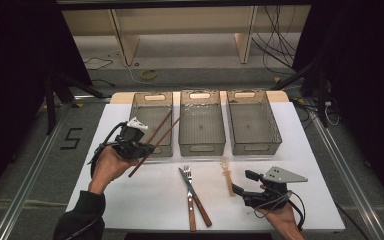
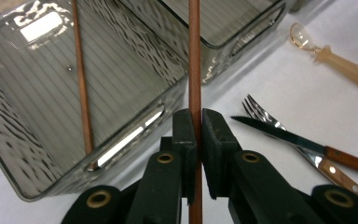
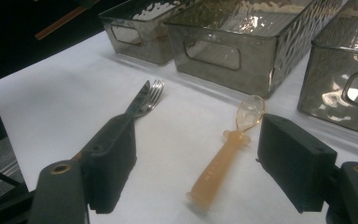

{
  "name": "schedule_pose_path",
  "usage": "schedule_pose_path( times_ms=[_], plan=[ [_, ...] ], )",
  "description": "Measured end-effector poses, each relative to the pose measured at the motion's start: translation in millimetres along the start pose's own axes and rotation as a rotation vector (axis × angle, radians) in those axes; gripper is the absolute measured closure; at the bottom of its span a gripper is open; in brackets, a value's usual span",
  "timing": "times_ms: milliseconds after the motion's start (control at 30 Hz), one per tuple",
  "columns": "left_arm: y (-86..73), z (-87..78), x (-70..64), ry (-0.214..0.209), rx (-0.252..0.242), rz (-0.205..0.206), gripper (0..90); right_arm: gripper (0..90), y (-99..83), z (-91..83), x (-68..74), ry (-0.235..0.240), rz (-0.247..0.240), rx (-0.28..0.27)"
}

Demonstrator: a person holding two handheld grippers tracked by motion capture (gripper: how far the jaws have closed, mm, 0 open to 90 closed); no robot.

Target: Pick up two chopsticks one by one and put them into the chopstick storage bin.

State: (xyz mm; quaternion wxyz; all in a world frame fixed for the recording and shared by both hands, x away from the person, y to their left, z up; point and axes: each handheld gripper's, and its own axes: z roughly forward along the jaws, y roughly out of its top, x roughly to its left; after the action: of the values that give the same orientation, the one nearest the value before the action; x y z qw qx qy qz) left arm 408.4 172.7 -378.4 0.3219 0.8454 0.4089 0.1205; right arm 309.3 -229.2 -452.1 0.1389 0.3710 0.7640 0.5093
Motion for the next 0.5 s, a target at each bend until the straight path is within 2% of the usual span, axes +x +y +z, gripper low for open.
schedule_pose_path(
  times_ms=[267,500],
  plan=[
    [11.4,2.8,15.2,0.014,-0.002,-0.022,84.0,28.6,-0.1,0.5,-0.3,0.000,0.001,0.002],
    [26.1,5.1,37.2,0.036,-0.018,-0.048,83.9,28.6,-0.2,0.9,-0.9,0.002,0.002,0.002]
  ],
)
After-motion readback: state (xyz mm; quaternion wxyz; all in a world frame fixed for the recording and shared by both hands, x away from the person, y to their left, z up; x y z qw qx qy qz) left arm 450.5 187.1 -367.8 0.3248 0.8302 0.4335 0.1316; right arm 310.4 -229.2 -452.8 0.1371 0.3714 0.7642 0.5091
